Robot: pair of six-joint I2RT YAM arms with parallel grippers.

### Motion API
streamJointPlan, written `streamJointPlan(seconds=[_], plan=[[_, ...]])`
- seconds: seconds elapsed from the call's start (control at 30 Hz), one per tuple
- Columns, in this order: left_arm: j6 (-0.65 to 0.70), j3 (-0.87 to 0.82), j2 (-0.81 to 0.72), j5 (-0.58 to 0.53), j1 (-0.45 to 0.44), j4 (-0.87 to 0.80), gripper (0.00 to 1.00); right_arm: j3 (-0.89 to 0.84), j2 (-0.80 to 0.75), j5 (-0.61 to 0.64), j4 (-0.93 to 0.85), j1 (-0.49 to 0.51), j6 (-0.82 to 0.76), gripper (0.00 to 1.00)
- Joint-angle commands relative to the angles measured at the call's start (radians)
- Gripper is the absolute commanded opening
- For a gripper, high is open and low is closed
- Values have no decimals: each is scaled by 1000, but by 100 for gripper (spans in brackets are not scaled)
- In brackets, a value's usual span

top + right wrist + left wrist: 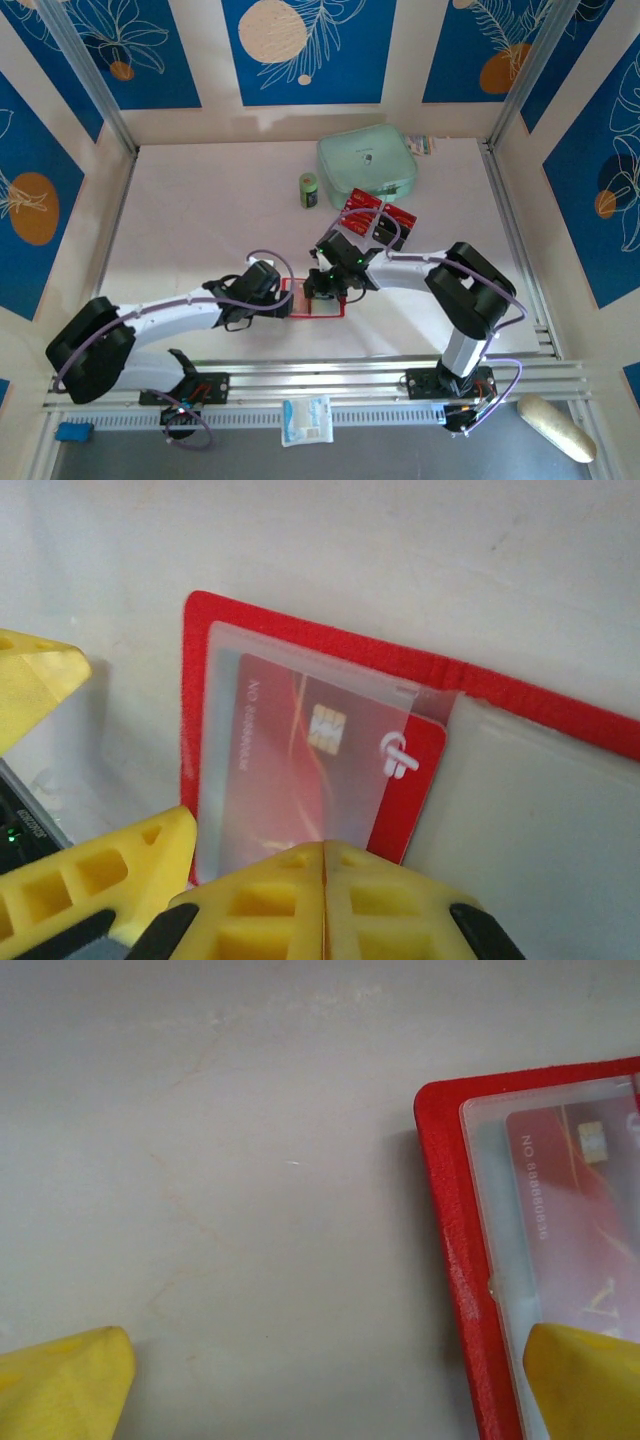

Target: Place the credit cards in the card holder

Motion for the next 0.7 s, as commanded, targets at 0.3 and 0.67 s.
streamJointPlan(seconds=[0.3, 0.67], plan=[[-40, 8, 19, -51, 59, -90, 100, 8, -34, 46, -88, 4, -6, 5], [-37, -16, 86, -40, 62, -32, 100, 39, 36, 38, -79, 8, -17, 4]])
